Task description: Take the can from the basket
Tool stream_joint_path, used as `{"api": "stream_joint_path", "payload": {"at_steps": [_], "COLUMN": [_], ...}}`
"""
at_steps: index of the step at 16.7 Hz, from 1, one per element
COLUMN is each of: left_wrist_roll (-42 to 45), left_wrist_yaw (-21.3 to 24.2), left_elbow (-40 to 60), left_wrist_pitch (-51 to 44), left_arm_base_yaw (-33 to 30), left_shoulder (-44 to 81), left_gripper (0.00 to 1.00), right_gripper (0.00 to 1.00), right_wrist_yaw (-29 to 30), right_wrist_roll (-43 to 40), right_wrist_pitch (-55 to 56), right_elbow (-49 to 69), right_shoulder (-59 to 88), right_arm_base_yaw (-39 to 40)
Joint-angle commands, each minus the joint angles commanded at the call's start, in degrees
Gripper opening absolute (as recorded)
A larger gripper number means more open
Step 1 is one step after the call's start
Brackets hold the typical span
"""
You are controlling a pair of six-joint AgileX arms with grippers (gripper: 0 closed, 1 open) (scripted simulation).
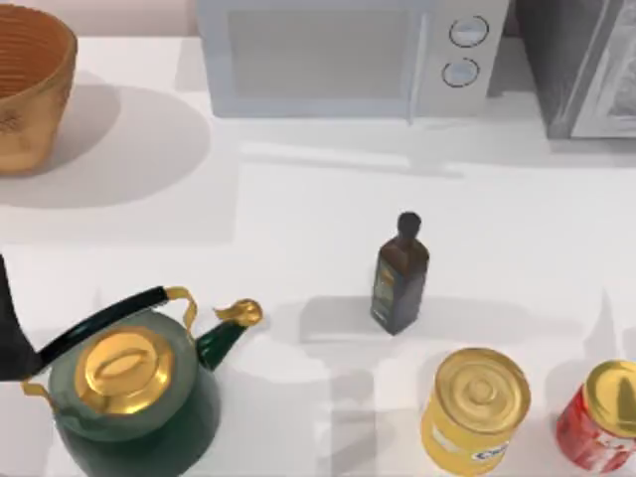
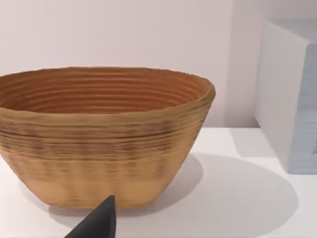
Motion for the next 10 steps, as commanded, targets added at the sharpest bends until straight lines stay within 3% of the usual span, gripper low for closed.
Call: {"api": "stream_joint_path", "payload": {"at_steps": [5, 10], "left_wrist_roll": [0.90, 3.24], "left_wrist_yaw": [0.05, 1.81], "left_elbow": [2.74, 19.15], "left_wrist_pitch": [-1.04, -4.40], "left_arm_base_yaw": [0.45, 1.11], "left_shoulder": [2.74, 17.70], "left_gripper": [1.00, 1.00], "right_gripper": [1.00, 1.00], "right_wrist_yaw": [0.00, 0.00], "right_wrist_roll": [0.00, 0.00], "right_wrist_pitch": [0.00, 0.00], "right_elbow": [0.00, 0.00], "right_shoulder": [0.00, 0.00], "right_arm_base_yaw": [0.00, 0.00]}}
